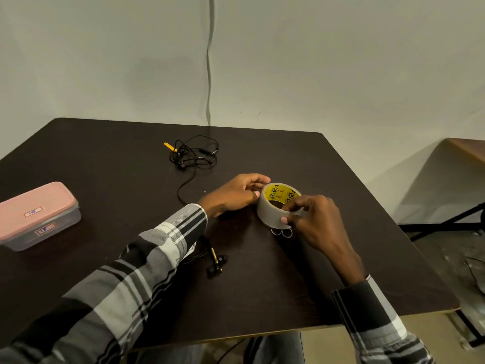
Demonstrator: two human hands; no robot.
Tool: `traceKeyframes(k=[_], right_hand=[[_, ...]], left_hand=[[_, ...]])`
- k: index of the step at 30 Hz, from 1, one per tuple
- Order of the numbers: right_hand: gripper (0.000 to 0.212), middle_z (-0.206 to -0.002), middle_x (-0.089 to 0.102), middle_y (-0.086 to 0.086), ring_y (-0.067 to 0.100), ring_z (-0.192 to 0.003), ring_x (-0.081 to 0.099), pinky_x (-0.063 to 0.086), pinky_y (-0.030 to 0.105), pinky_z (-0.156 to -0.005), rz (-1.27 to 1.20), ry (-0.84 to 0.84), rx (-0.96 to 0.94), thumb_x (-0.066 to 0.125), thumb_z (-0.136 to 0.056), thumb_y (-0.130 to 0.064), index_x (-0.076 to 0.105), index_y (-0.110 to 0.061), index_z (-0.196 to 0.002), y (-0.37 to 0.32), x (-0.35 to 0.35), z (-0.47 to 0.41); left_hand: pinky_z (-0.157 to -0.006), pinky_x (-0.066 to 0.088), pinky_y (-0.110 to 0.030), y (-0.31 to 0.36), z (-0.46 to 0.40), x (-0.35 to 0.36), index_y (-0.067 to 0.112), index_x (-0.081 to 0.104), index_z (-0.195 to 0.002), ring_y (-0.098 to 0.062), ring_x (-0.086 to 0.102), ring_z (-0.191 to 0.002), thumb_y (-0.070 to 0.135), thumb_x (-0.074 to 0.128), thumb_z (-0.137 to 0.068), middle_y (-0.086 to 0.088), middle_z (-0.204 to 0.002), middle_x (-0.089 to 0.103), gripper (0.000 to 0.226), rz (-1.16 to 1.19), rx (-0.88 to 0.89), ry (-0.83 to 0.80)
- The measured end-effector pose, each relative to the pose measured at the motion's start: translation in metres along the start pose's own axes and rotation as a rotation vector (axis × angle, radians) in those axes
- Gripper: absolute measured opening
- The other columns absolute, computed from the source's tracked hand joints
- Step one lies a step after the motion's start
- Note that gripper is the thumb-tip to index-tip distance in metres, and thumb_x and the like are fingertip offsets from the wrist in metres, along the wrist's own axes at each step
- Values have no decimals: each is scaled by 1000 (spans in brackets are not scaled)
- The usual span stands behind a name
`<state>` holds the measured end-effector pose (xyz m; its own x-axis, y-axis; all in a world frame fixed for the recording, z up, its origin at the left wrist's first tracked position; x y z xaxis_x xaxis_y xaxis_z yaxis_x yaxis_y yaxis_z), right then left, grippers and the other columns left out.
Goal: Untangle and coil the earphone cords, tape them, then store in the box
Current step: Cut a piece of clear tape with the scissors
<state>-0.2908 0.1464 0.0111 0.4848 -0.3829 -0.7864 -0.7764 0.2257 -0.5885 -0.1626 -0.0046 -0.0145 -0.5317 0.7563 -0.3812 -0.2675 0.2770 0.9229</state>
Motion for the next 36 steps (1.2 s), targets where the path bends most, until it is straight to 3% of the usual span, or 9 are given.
traceKeyframes(k=[4, 8, 11, 13, 17, 23, 29, 32, 36], right_hand=[[14, -86, 73, -10, 9, -83, 62, 49, 32, -73, -98, 45, -7, 85, -73, -15, 79, -24, -82, 2, -2, 0], [19, -87, 74, -8, 14, -88, 67, 56, 37, -81, -182, 74, 15, 86, -71, -14, 77, -29, -78, 3, 3, -4], [25, -88, 74, -3, 17, -83, 70, 59, 36, -75, -221, 65, 5, 86, -73, -13, 74, -35, -75, 0, 9, -6], [23, -90, 74, 0, 19, -83, 70, 60, 35, -71, -248, 62, -10, 85, -73, -12, 75, -32, -78, -4, 12, -7], [17, -90, 76, -3, 15, -87, 70, 59, 40, -81, -350, 50, -30, 85, -73, -9, 78, -21, -83, -11, 13, -8], [15, -87, 76, 3, 33, -77, 71, 59, 58, -68, -478, 40, -35, 84, -73, -4, 77, -12, -84, -11, 10, -7], [15, -91, 76, 3, 24, -86, 72, 60, 38, -78, -525, 29, -54, 84, -72, -3, 77, -11, -81, -10, 9, -9], [14, -89, 76, 2, 15, -82, 71, 59, 27, -75, -551, 7, -58, 84, -72, -2, 77, -8, -82, -9, 9, -10], [13, -87, 76, 0, 6, -77, 69, 58, 25, -72, -542, -4, -57, 84, -73, -2, 76, -9, -81, -9, 9, -8]], left_hand=[[-84, 53, -20, -1, 6, -7, 11, 60, -127, -14, 61, -110, -6, 44, -96, -8, -122, 64, 39, 48, 33, 48], [-87, 54, -33, -6, 15, -13, 15, 63, -124, -17, 63, -109, -2, 48, -96, -6, -120, 66, 37, 61, 55, 106], [-83, 51, -24, -6, 22, -16, 15, 63, -124, -10, 62, -104, -2, 50, -95, -3, -118, 67, 36, 21, 101, 133], [-87, 49, -18, -5, 25, -23, 14, 66, -120, -8, 63, -101, 0, 54, -95, -3, -113, 69, 31, -14, 123, 189], [-81, 51, -15, -1, 29, -37, 8, 71, -110, -5, 62, -83, 3, 68, -89, -3, -95, 70, 22, 62, 155, 260], [-82, 57, -24, 9, 33, -49, 9, 75, -104, -5, 69, -87, 7, 74, -84, -2, -95, 75, 20, 17, 235, 288], [-86, 58, -32, 14, 34, -48, 9, 75, -105, -12, 70, -95, 10, 71, -88, -4, -99, 75, 17, -28, 286, 312], [-83, 60, -36, 15, 37, -50, 8, 74, -106, -16, 70, -93, 7, 69, -89, -7, -100, 75, 18, 12, 242, 284], [-80, 59, -35, 17, 41, -52, 6, 73, -110, -12, 68, -84, 6, 67, -90, -6, -99, 74, 21, -18, 211, 243]])
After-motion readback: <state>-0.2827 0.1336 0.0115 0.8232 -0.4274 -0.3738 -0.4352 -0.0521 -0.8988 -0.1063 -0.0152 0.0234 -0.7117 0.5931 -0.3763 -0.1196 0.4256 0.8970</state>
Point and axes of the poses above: each hand's wrist, its own z-axis away from the middle knuckle, its own x-axis out of the palm, y = z × x, the point moved 3 cm from there along -z, towards the middle knuckle
